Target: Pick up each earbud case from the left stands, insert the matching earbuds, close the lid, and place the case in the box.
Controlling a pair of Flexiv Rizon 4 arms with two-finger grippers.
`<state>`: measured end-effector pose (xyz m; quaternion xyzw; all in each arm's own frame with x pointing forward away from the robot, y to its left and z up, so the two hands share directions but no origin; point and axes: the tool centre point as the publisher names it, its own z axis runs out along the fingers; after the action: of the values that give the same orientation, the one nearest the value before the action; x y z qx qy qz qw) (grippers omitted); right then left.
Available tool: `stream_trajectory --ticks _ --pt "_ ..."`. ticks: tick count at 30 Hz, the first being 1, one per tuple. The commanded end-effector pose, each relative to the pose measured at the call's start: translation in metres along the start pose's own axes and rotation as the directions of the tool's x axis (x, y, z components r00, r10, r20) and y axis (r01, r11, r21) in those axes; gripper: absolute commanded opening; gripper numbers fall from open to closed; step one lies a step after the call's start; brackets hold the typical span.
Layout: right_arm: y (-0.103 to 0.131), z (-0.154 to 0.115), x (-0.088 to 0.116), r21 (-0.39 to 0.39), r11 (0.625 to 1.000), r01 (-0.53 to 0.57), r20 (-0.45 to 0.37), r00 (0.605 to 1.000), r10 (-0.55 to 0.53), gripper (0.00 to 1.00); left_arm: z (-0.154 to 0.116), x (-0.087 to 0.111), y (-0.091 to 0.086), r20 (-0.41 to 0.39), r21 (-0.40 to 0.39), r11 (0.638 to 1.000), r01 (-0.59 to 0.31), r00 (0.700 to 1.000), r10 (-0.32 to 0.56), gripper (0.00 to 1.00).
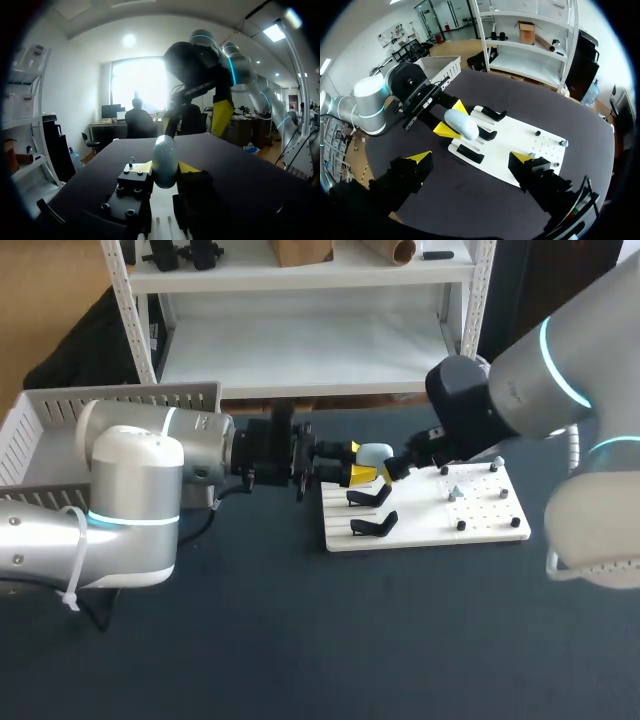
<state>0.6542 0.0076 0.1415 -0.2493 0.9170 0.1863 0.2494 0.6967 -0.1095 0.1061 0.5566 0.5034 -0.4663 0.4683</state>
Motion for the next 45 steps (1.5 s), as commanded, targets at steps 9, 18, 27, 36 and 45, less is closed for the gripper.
stream_trajectory --ticks 9,18,27,36,45 --pt "-0.007 0.019 -0.012 0.024 0.999 -0.032 -0.008 0.999 0.032 1.00 0.000 0.001 -0.001 0.002 -0.003 1.000 -0.001 1.000 0.001 0.00" --pt "-0.014 0.025 -0.016 0.030 0.998 -0.050 -0.008 0.999 0.050 1.00 0.000 0.001 -0.001 0.002 -0.003 1.000 -0.001 1.000 0.001 0.00" --pt "-0.018 0.027 -0.019 0.035 0.998 -0.060 -0.002 0.998 0.061 1.00 0.000 0.001 -0.001 0.002 -0.003 1.000 -0.001 1.000 0.001 0.00" --pt "-0.020 0.028 -0.023 0.046 0.997 -0.062 0.000 0.998 0.062 1.00 0.000 0.001 -0.001 0.002 -0.003 1.000 -0.001 1.000 0.001 0.00" --pt "-0.022 0.021 -0.032 0.058 0.996 -0.063 0.021 0.998 0.061 1.00 0.000 0.001 -0.001 0.002 -0.003 1.000 -0.001 1.000 0.001 0.00"
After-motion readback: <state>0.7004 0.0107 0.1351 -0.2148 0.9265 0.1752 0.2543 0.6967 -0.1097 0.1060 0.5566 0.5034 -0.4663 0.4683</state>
